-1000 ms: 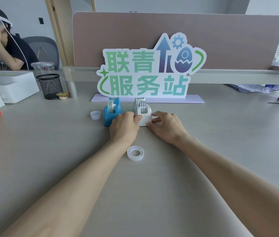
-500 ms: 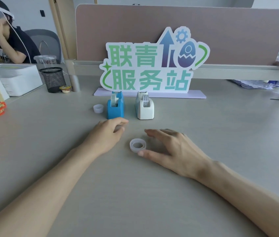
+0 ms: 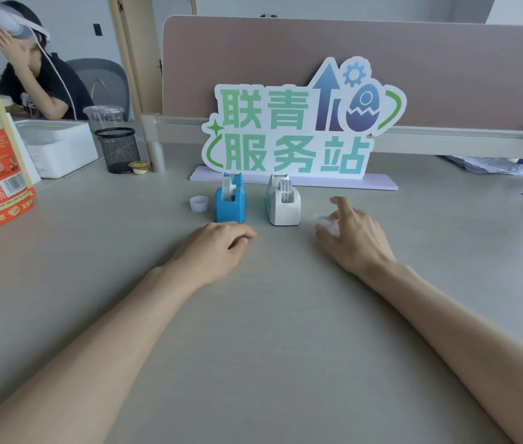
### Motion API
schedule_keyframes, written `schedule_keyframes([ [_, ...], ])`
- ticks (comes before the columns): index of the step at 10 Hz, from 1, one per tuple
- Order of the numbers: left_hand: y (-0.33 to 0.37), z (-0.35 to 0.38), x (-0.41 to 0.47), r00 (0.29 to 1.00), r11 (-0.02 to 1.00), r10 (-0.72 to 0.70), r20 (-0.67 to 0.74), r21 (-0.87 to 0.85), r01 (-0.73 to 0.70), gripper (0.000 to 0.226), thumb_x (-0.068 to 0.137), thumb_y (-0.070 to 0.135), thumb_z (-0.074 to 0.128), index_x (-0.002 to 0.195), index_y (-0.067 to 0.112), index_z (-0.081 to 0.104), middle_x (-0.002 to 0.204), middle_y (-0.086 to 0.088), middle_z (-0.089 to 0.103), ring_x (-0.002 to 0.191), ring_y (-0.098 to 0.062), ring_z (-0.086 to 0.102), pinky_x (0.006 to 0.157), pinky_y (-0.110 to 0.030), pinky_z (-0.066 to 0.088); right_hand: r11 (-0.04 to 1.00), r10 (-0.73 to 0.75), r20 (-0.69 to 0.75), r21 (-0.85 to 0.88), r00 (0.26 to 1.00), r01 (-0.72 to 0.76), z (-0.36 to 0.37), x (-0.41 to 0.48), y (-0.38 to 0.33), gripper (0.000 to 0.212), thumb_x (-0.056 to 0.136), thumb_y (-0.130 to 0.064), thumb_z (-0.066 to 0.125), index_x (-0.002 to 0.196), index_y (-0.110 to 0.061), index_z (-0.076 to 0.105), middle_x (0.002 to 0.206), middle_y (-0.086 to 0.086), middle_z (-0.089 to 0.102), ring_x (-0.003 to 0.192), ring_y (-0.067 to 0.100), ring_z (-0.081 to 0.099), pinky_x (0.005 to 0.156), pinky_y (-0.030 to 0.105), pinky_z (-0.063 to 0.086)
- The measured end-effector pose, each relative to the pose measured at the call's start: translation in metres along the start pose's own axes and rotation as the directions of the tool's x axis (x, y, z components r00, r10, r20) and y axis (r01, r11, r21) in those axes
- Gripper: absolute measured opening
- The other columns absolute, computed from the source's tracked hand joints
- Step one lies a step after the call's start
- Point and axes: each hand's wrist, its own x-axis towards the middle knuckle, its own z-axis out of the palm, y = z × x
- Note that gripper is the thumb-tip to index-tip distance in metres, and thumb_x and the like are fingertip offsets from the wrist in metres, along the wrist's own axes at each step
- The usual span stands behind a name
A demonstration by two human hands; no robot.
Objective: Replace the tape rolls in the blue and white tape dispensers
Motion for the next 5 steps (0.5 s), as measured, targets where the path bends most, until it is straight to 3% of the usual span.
schedule_keyframes([
  [3,0.003,-0.003,-0.003,0.998,0.999,-0.054,-0.015,-0.003,0.054,0.03,0.094,0.022,0.044,0.112,0.031,0.067,0.119,0.009,0.069,0.11,-0.016,0.062,0.093,-0.036,0.05,0.995,0.088,0.053,-0.058,0.995,-0.085,0.022,0.044,0.005,0.032,0.087,-0.026,0.042,0.115,-0.009,0.044,0.118,0.013,0.067,0.109,0.039,0.053,0.084,0.042,0.044],
  [5,0.014,-0.002,-0.02,0.988,0.991,-0.047,-0.147,0.116,0.064,0.028,0.094,0.016,0.042,0.109,0.021,0.066,0.115,0.006,0.069,0.103,-0.025,0.063,0.08,-0.033,0.05,0.99,-0.13,-0.007,-0.064,0.992,0.129,0.017,-0.005,-0.014,0.036,0.092,-0.02,0.047,0.124,-0.004,0.046,0.129,0.023,0.053,0.108,0.042,0.054,0.086,0.043,0.047],
])
